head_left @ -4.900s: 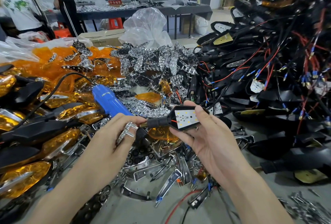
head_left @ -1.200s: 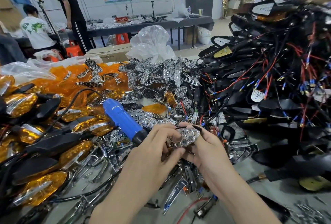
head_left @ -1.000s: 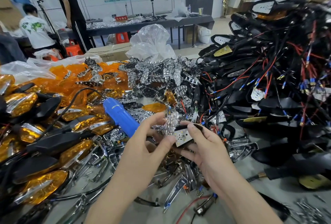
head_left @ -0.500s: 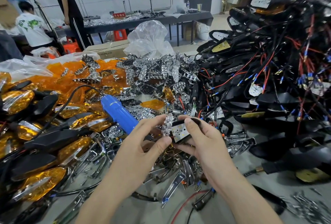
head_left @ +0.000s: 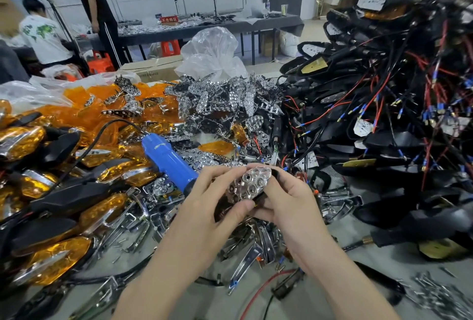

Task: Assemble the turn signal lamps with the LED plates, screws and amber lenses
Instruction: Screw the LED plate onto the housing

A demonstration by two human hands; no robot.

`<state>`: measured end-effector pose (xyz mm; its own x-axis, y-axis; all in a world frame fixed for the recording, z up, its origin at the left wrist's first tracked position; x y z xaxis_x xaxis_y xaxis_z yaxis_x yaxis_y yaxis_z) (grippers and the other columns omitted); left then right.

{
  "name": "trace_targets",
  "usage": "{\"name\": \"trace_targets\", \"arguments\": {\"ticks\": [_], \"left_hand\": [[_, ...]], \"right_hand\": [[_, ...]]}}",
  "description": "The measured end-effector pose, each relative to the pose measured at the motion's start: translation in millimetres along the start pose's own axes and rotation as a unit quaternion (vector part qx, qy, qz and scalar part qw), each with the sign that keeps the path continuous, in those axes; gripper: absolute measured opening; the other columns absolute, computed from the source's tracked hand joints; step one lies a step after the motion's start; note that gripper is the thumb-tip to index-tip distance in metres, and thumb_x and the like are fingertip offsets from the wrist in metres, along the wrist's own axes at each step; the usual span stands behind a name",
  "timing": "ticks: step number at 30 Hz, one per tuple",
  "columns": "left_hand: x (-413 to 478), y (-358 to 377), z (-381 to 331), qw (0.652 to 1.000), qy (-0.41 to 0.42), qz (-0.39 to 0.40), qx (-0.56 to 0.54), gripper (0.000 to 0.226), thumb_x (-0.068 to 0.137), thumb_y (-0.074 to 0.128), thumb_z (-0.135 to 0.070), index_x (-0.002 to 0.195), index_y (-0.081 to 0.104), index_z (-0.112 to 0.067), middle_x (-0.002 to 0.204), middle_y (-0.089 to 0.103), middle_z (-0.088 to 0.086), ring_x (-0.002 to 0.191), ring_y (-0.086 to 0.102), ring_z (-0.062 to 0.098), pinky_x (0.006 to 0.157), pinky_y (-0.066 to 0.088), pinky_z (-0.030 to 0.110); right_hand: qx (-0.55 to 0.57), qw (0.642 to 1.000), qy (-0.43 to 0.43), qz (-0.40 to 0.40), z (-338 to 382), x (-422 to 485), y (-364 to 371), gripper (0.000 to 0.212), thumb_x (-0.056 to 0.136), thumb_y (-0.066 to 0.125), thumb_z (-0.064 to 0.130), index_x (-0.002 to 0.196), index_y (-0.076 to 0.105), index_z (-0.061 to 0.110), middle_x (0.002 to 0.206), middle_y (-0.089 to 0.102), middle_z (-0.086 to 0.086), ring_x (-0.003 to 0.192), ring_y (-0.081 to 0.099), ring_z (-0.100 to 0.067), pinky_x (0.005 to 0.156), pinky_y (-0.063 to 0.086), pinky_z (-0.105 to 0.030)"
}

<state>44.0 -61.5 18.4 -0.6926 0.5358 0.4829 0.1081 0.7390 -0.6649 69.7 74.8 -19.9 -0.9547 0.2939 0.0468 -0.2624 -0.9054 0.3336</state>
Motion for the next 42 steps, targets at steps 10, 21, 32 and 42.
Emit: {"name": "trace_targets", "arguments": {"ticks": [10, 21, 32, 42], "left_hand": [[-3, 1, 1, 1.0, 0.003, 0.003, 0.018, 0.048, 0.093, 0.052, -0.056, 0.14, 0.045, -0.049, 0.13, 0.041, -0.031, 0.122, 0.046, -0.009, 0.095, 0.033, 0.001], [-3, -1, 0, 1.0, 0.011, 0.001, 0.029, 0.048, 0.092, 0.052, -0.058, 0.139, 0.041, -0.055, 0.131, 0.041, -0.031, 0.119, 0.049, -0.006, 0.093, 0.036, 0.002], [-2, 0, -1, 1.0, 0.009, 0.004, 0.023, 0.049, 0.094, 0.052, -0.056, 0.141, 0.046, -0.045, 0.131, 0.043, -0.026, 0.121, 0.049, -0.005, 0.094, 0.039, 0.006], [-10, -25, -3, 0.995, -0.019, -0.011, 0.096, 0.046, 0.096, 0.03, -0.067, 0.14, 0.025, -0.057, 0.118, 0.055, -0.036, 0.107, 0.057, -0.008, 0.085, 0.052, 0.023]], "right_hand": [[0.024, 0.999, 0.016, 0.015, -5, 1, 1, 0.036, 0.103, 0.045, 0.046, 0.107, 0.077, 0.029, 0.104, 0.078, -0.007, 0.089, 0.075, -0.019, 0.074, 0.06, -0.032], [0.098, 0.994, 0.043, -0.001, -6, 3, 3, 0.051, 0.088, 0.053, 0.06, 0.105, 0.08, 0.02, 0.123, 0.073, -0.012, 0.092, 0.076, -0.03, 0.069, 0.061, -0.035], [-0.006, 0.999, 0.008, 0.03, -3, 1, 6, 0.034, 0.09, 0.066, 0.054, 0.113, 0.075, 0.031, 0.092, 0.068, 0.012, 0.075, 0.059, -0.009, 0.075, 0.058, -0.029], [0.077, 0.993, 0.001, -0.087, 14, 6, -25, 0.022, 0.088, 0.066, 0.036, 0.098, 0.079, 0.02, 0.107, 0.077, -0.014, 0.095, 0.076, -0.03, 0.069, 0.064, -0.036]]}}
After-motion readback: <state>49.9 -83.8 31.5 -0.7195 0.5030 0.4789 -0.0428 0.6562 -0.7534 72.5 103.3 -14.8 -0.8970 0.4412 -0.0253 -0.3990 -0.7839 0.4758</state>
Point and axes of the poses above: each hand's wrist, its own x-axis towards the middle knuckle, its own y-axis out of the palm, z = x × y, the point moved 8 cm from there along x, towards the middle knuckle
